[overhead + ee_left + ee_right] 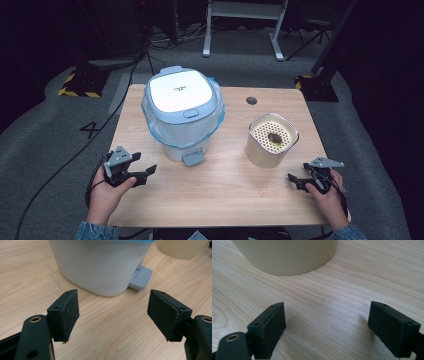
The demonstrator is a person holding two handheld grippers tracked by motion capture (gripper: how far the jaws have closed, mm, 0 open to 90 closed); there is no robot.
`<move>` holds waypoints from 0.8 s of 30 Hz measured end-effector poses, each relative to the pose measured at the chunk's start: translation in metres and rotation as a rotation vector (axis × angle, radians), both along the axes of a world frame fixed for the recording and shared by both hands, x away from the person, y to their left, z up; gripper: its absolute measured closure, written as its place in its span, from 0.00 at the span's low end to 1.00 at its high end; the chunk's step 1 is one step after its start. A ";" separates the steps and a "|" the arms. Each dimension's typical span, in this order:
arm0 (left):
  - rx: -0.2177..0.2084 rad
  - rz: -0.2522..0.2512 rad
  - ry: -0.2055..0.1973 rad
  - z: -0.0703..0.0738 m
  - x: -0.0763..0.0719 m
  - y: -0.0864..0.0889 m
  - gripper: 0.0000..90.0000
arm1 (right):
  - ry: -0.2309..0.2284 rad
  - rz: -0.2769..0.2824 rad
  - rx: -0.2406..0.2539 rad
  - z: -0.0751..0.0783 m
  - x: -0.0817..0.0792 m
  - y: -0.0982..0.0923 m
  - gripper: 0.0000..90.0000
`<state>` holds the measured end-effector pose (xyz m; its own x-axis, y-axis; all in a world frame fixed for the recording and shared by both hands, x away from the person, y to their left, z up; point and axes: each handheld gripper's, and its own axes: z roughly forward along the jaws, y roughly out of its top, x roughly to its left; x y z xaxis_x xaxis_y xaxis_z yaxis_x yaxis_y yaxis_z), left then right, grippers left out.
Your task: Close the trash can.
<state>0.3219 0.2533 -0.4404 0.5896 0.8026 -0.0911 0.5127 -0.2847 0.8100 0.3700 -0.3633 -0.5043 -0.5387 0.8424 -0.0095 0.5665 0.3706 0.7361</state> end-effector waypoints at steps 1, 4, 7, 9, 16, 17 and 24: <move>0.006 0.001 0.006 -0.002 0.000 0.000 0.29 | 0.000 0.000 0.000 0.000 0.000 0.000 0.16; 0.020 0.007 0.031 -0.013 0.001 0.001 0.29 | 0.000 0.000 0.000 0.000 0.000 0.000 0.16; 0.041 0.008 0.054 -0.021 0.001 0.001 0.28 | 0.000 0.000 0.000 0.000 0.000 0.000 0.16; 0.048 0.009 0.071 -0.027 0.002 0.001 0.28 | 0.000 0.000 0.000 0.000 0.000 0.000 0.16; 0.102 0.014 0.125 -0.045 0.005 0.001 0.26 | 0.000 0.000 0.000 0.000 0.000 0.000 0.16; 0.117 0.012 0.130 -0.047 0.005 0.001 0.26 | 0.000 0.000 0.000 0.000 0.000 0.000 0.16; 0.183 0.002 0.113 -0.063 0.006 -0.002 0.20 | 0.000 0.000 0.000 0.000 0.000 0.000 0.16</move>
<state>0.3283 0.2508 -0.5033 0.5820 0.8131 -0.0096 0.5983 -0.4203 0.6822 0.3700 -0.3633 -0.5043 -0.5387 0.8424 -0.0092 0.5665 0.3703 0.7362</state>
